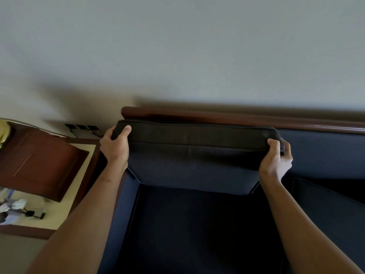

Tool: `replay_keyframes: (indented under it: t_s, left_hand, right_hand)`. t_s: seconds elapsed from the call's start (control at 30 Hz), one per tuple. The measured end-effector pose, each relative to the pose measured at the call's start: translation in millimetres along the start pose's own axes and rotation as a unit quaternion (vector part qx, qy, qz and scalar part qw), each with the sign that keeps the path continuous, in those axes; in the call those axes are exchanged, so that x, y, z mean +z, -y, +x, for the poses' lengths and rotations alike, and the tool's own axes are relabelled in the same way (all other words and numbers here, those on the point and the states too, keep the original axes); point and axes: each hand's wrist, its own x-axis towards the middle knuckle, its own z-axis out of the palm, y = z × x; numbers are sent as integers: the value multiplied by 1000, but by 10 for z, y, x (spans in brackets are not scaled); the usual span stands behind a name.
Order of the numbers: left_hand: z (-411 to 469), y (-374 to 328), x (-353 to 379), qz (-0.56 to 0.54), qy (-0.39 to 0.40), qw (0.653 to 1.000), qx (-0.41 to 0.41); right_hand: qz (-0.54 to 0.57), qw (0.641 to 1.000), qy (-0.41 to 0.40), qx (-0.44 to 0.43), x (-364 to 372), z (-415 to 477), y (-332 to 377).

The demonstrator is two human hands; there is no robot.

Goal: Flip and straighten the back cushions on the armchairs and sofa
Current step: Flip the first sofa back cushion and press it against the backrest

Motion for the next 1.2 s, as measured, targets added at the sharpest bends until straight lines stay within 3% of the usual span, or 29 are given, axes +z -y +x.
replay_keyframes:
  t_s: [0.17,0.43,0.73,0.87,0.97,1.07,1.2]
  left_hand:
    - [499,23,257,17,25,999,20]
    - [958,513,526,75,98,992,-22]
    - [1033,653,799,212,107,970,49]
    - [936,665,756,319,80,940,91]
    - [668,645,726,418,77,892,157]
    - [119,646,783,455,130,847,244]
    - [-834,750,931,411,215,838,286]
  right_hand:
    - [-83,996,37,0,472,272,-194]
    - [-129,991,41,-3,1026,535,-479]
    - [-207,977,18,-49,1201,641,-799]
    - [-235,969,46,-53,1141,670,-798]
    - [-261,960,95,-38,942,707,-713]
    - [-332,931,142,-51,543,707,-656]
    - [-361,906,195,-108,-159,536,-751]
